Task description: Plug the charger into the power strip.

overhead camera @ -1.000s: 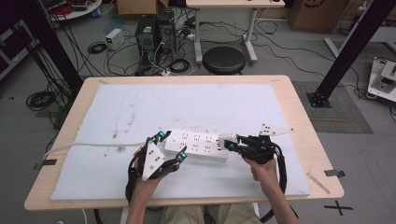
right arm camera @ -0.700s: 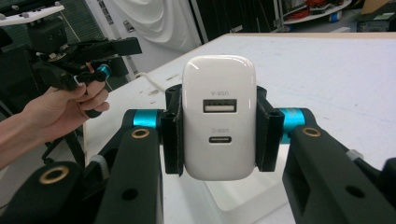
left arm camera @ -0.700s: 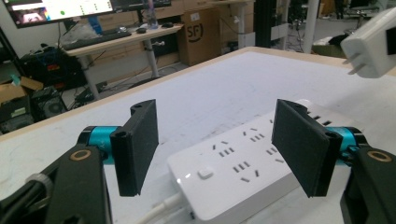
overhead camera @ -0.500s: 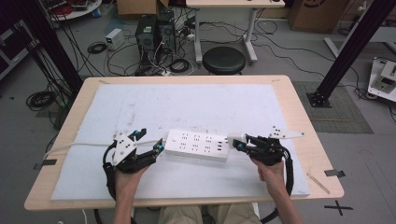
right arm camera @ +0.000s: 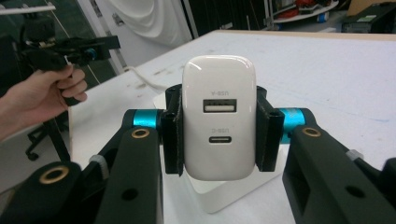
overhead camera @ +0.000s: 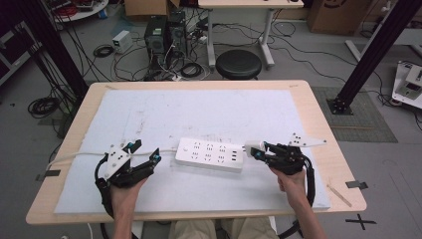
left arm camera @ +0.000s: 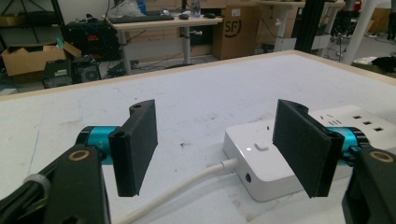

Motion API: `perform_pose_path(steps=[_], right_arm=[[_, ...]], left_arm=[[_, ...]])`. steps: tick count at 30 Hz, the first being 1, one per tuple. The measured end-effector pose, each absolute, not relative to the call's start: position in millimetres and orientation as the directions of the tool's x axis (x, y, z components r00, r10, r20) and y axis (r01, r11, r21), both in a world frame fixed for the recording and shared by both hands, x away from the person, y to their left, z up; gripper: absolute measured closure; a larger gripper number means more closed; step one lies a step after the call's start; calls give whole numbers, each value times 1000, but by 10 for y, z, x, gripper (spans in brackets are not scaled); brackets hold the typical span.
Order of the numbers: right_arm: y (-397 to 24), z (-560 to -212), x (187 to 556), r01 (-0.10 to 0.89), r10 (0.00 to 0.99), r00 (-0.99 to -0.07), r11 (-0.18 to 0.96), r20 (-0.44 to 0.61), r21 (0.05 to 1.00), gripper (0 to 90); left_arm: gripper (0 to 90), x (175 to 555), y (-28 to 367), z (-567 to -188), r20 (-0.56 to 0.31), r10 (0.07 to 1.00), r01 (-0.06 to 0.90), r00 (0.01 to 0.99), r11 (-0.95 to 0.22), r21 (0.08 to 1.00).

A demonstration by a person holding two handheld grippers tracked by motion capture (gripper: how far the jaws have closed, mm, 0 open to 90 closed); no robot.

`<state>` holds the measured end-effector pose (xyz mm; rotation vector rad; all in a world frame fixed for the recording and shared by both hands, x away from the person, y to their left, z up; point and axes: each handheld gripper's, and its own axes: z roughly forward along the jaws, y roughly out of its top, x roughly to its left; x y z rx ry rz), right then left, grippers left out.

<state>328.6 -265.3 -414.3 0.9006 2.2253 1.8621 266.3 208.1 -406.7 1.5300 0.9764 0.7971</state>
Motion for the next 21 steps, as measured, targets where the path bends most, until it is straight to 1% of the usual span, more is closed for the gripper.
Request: perform_pose_path(steps=[1, 7, 12, 16, 17, 19, 20, 21], right_arm=[[-2649, -4129, 3292, 380, 497, -817, 84, 292, 921, 634], [-2582, -4026, 3402, 365, 482, -841, 170, 245, 916, 634], [-2489, -3949, 3547, 385, 445, -859, 239, 252, 891, 634], [-2371, -3867, 3668, 385, 423, -876, 329, 230, 862, 634], [-2340, -3841, 3696, 383, 416, -881, 350, 225, 855, 634], [-2308, -3816, 3724, 379, 407, -887, 368, 220, 849, 634], [-2230, -3763, 3788, 367, 372, -903, 412, 214, 834, 634], [-2190, -3741, 3811, 365, 362, -908, 439, 210, 821, 634]], left_arm=[[308, 2659, 2085, -4069, -14, 901, 164, 434, -63, 984], [309, 2642, 2084, -4099, -14, 906, 165, 423, -62, 984], [308, 2609, 2088, -4103, -7, 910, 158, 414, -64, 985], [309, 2590, 2114, -4107, 0, 912, 158, 411, -72, 985], [309, 2579, 2132, -4112, -11, 914, 157, 406, -58, 986], [309, 2579, 2132, -4112, -11, 914, 157, 406, -58, 986], [309, 2567, 2175, -4121, -11, 916, 158, 402, -57, 986], [309, 2563, 2182, -4126, -17, 915, 160, 402, -52, 986]])
